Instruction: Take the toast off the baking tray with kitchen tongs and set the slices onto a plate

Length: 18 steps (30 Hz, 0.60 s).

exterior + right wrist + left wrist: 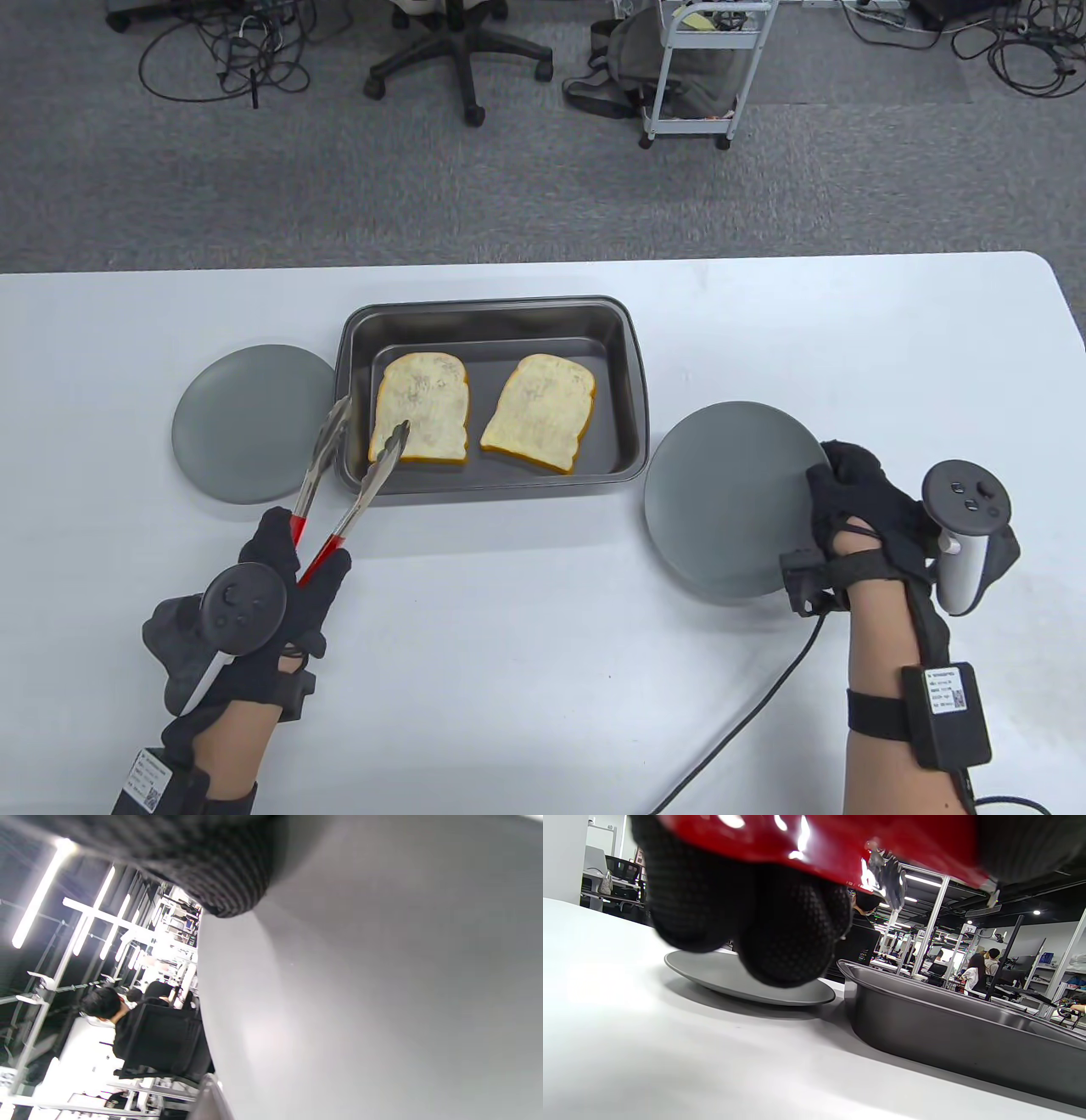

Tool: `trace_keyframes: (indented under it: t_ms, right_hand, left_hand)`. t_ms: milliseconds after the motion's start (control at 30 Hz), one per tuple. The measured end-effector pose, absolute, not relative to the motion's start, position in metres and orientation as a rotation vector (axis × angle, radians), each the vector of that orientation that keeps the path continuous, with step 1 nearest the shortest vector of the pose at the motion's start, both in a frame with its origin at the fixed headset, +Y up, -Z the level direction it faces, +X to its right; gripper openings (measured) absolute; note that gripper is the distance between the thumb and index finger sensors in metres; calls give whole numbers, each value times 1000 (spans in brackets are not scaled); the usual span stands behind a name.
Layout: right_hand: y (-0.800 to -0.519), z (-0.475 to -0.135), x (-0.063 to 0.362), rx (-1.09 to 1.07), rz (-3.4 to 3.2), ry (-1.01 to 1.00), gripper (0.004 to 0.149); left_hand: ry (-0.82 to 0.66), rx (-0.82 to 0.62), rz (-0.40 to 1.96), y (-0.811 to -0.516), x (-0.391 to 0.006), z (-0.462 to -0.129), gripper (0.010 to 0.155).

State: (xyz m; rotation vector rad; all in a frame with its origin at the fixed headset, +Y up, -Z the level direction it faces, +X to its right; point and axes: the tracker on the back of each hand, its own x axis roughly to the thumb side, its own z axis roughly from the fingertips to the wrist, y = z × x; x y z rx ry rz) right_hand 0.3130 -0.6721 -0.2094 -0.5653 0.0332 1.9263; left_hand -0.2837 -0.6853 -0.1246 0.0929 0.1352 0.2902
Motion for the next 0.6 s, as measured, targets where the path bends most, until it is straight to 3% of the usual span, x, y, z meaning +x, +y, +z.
trace_keyframes:
  t_ms: [267, 600]
  right_hand:
    - [-658, -206, 307, -451, 1641, 51, 53]
    - [-681, -220, 245, -333, 1370, 257, 54]
  left_hand:
    - [136, 96, 310, -684, -284, -124, 88]
    - [142, 105, 343, -682, -288, -123, 88]
